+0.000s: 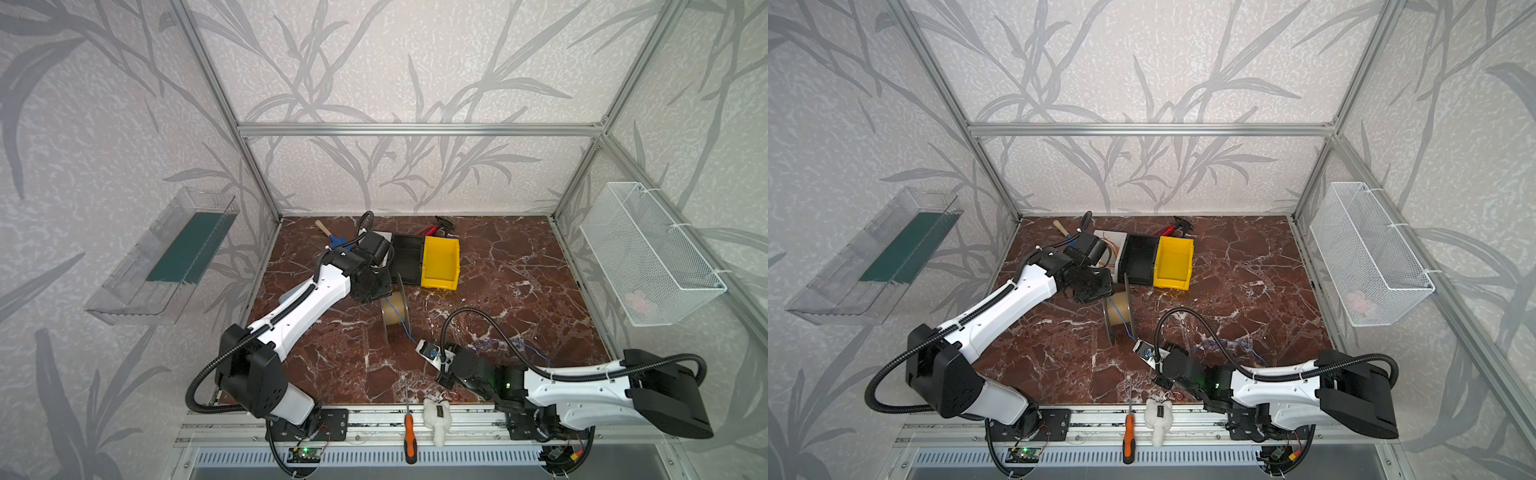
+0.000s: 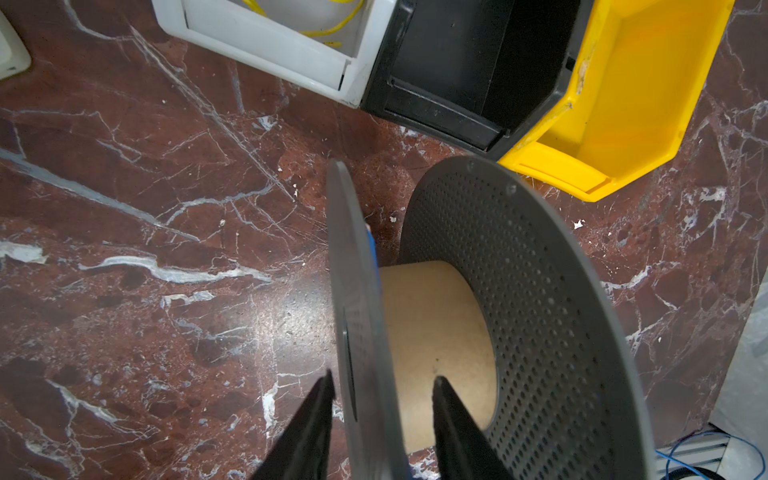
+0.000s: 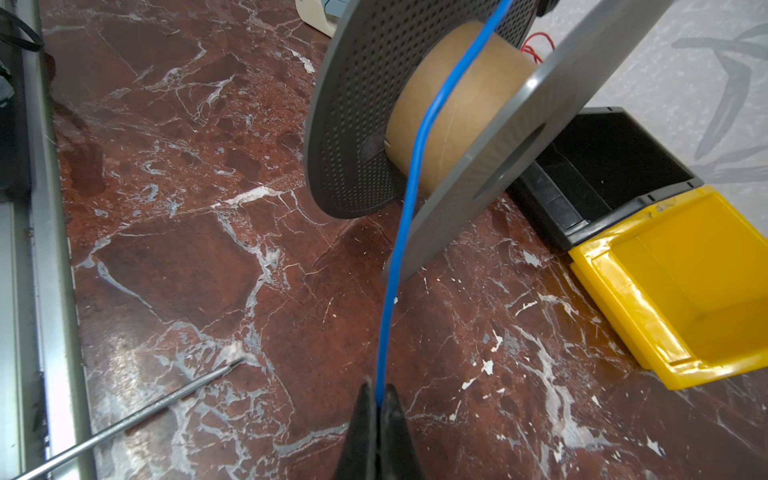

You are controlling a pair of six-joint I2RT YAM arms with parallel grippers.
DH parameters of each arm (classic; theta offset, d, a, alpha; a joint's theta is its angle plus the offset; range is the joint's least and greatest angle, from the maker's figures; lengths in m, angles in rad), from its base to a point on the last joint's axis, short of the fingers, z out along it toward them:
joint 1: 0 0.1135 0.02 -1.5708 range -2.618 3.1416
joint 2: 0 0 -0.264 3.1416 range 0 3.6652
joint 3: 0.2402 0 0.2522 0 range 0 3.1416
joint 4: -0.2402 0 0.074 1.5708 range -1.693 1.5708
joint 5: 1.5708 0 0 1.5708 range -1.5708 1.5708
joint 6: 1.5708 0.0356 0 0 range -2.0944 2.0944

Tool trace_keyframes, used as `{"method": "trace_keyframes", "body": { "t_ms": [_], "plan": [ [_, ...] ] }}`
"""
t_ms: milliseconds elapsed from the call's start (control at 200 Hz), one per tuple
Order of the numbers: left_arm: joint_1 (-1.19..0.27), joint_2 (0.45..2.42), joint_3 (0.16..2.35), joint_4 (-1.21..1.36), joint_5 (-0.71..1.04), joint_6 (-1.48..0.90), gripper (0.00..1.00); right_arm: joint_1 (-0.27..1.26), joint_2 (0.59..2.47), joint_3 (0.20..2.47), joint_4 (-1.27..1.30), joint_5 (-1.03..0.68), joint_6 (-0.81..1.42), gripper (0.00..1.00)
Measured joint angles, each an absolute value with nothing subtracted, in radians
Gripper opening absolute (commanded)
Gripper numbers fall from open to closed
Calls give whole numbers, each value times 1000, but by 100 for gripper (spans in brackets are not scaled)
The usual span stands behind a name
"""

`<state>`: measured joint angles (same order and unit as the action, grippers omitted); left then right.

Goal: Wrap the cables

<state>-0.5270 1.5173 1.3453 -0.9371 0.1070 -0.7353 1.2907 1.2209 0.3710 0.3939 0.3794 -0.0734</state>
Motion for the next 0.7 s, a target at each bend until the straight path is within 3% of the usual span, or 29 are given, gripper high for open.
{"method": "trace_keyframes", "body": {
  "t_ms": [120,340,395,475,700],
  "plan": [
    [-521,1547,1372,-952,107,-724,39,1291,1239,371,393,389,-73,0],
    [-510,1578,1387,-974,106,-698,25,1293,1260,374,392,407,-72,0],
    [-509,1581,1387,-978,107,-699,10,1293,1260,374,393,411,-72,0],
    [-509,1584,1390,-992,102,-683,0,1294,1264,377,395,412,-73,0],
    [-507,1597,1404,-995,106,-679,0,1295,1288,381,395,411,-73,0]
  ]
}}
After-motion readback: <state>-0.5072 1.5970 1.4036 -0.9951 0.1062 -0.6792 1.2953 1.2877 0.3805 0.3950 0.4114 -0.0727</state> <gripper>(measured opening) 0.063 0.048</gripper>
